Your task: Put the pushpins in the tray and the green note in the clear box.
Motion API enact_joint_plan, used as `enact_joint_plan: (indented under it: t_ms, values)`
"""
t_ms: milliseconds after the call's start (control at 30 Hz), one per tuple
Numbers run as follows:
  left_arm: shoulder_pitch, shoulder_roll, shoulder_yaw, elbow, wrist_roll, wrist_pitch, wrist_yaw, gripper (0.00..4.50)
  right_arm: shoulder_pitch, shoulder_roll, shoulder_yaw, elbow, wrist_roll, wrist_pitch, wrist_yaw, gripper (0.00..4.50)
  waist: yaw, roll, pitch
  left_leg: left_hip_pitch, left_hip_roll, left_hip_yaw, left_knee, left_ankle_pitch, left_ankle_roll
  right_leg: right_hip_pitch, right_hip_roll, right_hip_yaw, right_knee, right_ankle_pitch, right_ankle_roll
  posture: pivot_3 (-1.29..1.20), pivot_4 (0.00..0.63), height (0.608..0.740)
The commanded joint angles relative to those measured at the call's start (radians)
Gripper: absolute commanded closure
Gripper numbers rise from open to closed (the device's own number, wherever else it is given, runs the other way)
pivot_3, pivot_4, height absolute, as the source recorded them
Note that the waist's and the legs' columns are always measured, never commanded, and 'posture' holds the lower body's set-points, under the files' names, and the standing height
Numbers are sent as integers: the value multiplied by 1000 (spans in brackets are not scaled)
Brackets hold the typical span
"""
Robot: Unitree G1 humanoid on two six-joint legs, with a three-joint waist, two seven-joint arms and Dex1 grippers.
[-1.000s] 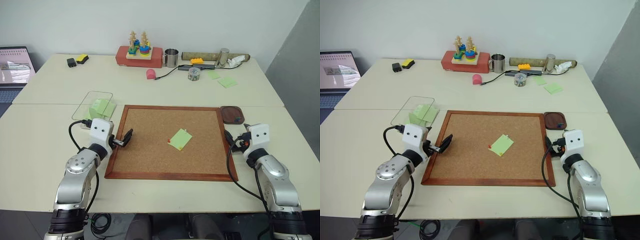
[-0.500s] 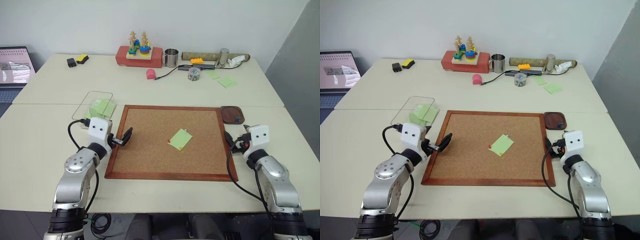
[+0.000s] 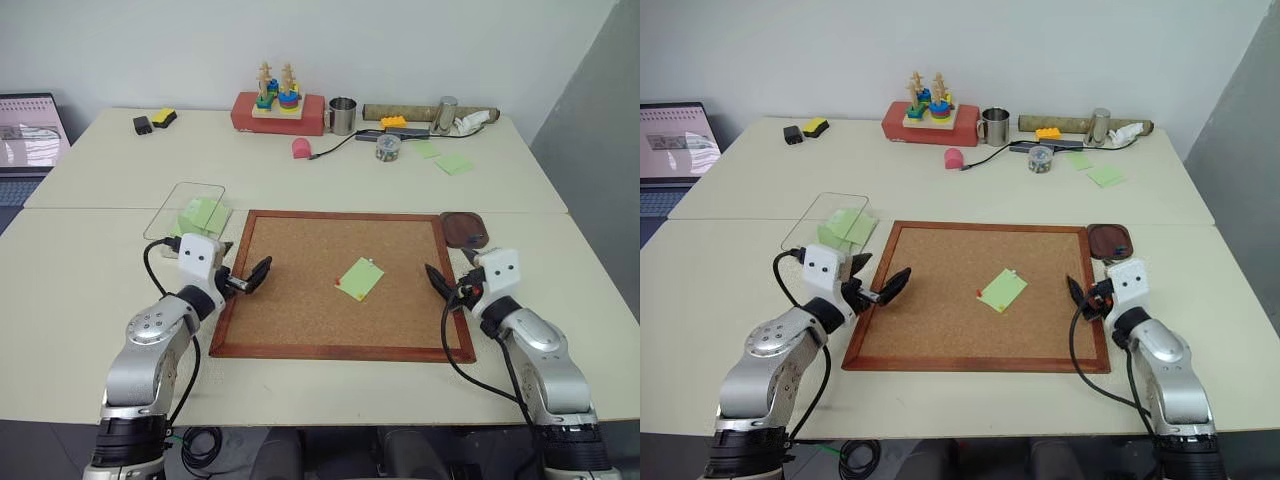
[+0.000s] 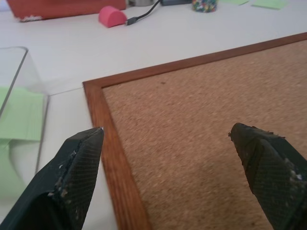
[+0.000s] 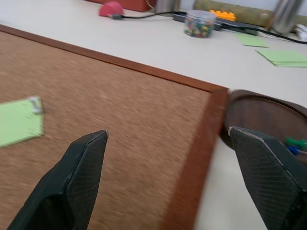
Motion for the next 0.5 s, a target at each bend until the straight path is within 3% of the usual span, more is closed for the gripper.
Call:
enact_joint_plan:
  t_ms: [33,200,500]
  values:
    - [-19,36,19,-45,-64,-1,-78,890,-29,-19,37,-90,74,67,78,169,0,0,0,0,0,0,0,0,0,0,0,0,0,0,0,0,150,740]
    - [-20,71,-40,-30,-85,16,-169,1874,-71,-19,97,-99,94,113,121,169,0,0,0,0,0,0,0,0,0,0,0,0,0,0,1,0,150,740]
    - [-58,46,-161,13,-47,19,-197,3763,-180,29,168,25,61,80,121,169,0,0,0,0,0,0,0,0,0,0,0,0,0,-1,1,0,150,740]
